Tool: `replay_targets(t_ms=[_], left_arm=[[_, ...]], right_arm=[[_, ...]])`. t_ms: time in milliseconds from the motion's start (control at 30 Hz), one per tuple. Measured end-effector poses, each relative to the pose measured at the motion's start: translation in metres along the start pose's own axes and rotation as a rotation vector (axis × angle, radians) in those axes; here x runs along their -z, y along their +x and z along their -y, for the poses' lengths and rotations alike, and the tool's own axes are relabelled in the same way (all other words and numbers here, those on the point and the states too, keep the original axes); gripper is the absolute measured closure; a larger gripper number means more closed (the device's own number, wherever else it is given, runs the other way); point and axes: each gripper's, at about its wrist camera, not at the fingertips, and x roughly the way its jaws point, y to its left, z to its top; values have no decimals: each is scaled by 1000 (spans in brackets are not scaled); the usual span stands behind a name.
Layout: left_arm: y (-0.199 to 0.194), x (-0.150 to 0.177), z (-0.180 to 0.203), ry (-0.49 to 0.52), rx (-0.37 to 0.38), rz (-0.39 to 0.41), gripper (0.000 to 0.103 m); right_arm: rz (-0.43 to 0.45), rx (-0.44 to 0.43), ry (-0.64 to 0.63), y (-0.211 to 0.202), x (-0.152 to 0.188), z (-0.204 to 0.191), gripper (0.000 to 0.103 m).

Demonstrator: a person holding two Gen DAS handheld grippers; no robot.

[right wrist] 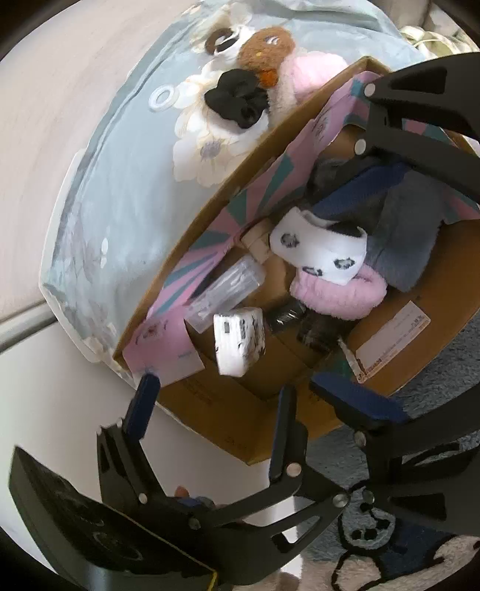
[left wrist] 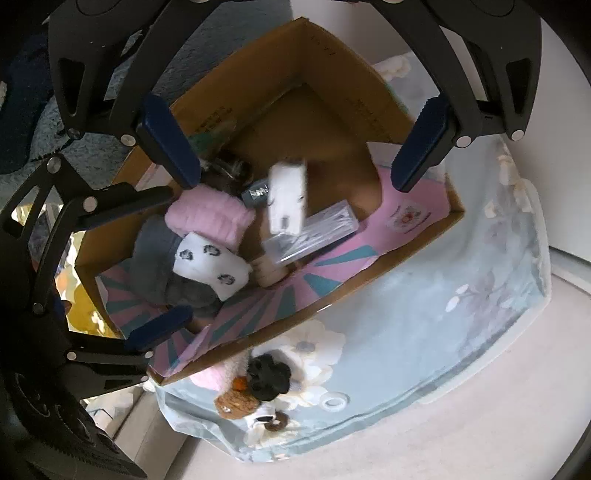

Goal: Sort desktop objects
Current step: 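Carry the white box and lens cap into the cardboard box and release both, then move both open grippers back over the items on the cloth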

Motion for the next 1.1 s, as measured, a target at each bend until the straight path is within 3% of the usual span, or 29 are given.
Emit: replay_targets(t_ms=[67, 500, 667, 833, 1100], left_arm=[[1, 2, 0, 2, -7, 3, 0], [-21, -18, -1, -40, -7, 46, 0], [-33, -26, -1, -48, -73, 46, 0], [-53, -42, -11, -86, -124, 101, 0], [-71, -77, -10, -69, -165, 167, 0]], right_arm=[[14, 4, -2, -3, 1, -1, 1], [-2, 20, 20, -30, 7, -2, 1], [78, 79, 49, -67, 11, 3, 1], [159, 228, 75, -105, 17, 20, 1], [208, 309, 280, -145, 54, 81, 1]])
